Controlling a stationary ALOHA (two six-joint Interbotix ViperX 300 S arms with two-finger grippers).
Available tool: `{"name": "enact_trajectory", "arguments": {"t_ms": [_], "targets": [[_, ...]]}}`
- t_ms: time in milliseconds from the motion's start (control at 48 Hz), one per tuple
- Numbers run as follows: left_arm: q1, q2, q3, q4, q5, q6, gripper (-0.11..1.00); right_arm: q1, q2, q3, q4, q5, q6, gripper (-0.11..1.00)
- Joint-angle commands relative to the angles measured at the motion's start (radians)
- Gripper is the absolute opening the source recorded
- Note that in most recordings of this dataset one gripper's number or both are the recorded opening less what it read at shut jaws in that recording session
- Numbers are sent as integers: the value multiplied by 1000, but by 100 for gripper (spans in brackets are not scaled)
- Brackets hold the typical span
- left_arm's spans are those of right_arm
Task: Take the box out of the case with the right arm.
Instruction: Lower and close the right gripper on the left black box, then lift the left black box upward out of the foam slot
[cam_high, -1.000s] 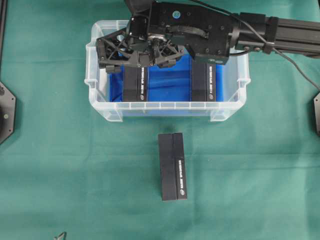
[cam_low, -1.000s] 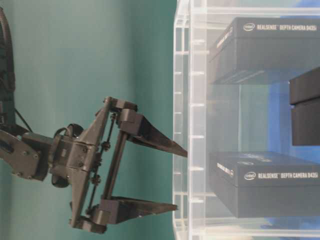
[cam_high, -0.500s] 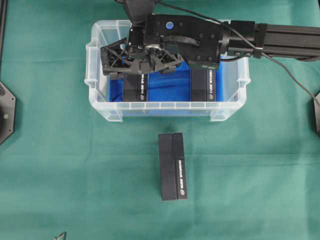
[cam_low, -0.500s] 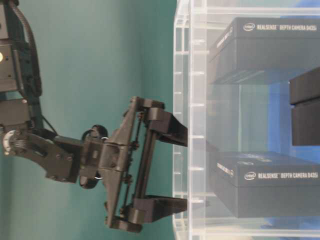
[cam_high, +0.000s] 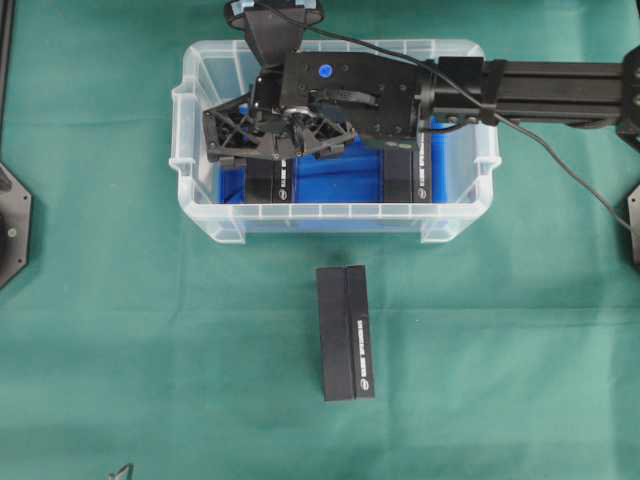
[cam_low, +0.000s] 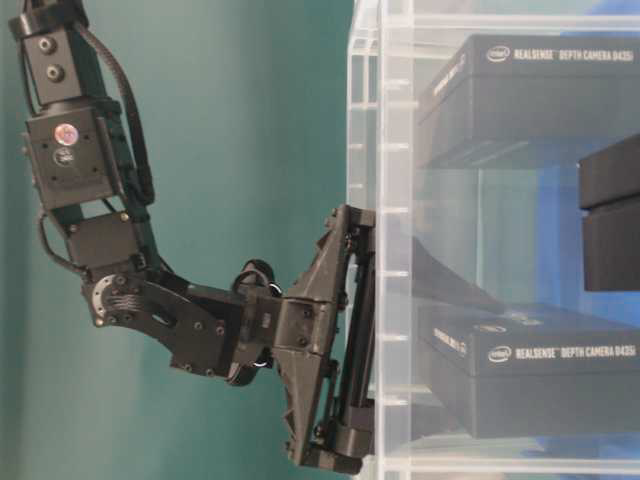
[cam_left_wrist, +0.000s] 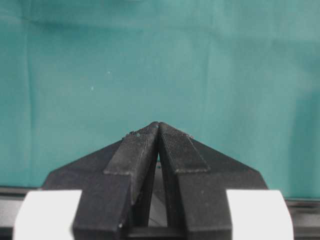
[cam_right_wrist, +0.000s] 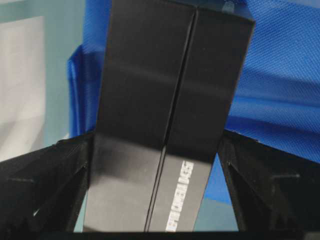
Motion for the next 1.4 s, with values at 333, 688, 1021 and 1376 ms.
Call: {"name": "enact_trajectory", "arguments": {"t_ms": [333,688,1021,1376], "targets": [[3,3,-9,0,-3,-2,2,-9,-21,-11,5,-5,3,93],[3,3,-9,2,-5,0,2,2,-21,-11,23,31,57,78],[2,2,-9,0,-5,0,2,9,-21,-12,18,55,74,71],[2,2,-9,0,-5,0,2,12,-21,-21,18,61,74,70]]}}
